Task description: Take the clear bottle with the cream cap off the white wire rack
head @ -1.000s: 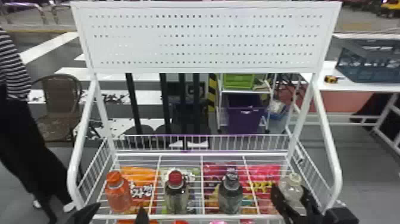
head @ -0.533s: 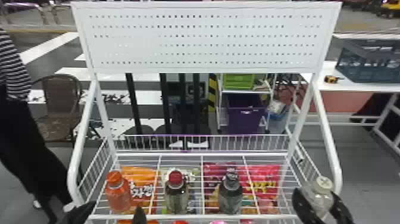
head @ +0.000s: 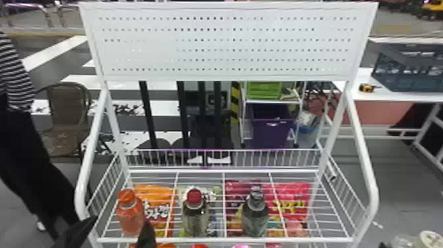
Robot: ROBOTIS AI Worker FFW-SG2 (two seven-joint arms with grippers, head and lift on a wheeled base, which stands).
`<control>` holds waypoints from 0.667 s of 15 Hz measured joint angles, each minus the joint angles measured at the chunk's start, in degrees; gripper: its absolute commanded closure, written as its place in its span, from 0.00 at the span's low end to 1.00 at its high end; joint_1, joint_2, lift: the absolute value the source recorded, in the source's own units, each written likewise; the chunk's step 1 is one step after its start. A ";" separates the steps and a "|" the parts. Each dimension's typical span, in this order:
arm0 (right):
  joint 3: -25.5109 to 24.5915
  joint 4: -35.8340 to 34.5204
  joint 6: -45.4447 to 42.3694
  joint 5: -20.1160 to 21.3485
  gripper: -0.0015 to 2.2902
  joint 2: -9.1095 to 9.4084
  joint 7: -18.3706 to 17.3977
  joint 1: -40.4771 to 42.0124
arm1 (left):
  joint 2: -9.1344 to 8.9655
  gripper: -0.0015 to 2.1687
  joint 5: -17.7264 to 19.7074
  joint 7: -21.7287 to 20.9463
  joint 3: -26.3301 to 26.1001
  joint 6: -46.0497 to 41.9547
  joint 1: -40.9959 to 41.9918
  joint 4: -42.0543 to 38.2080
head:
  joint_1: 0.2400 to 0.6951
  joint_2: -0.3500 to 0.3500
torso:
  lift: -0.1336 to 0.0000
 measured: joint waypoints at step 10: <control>-1.14 -2.15 -0.72 -1.22 0.80 0.01 1.08 4.59 | -0.11 0.07 0.37 -0.16 0.64 -0.78 0.03 0.26 | 0.57 0.50 | 1.00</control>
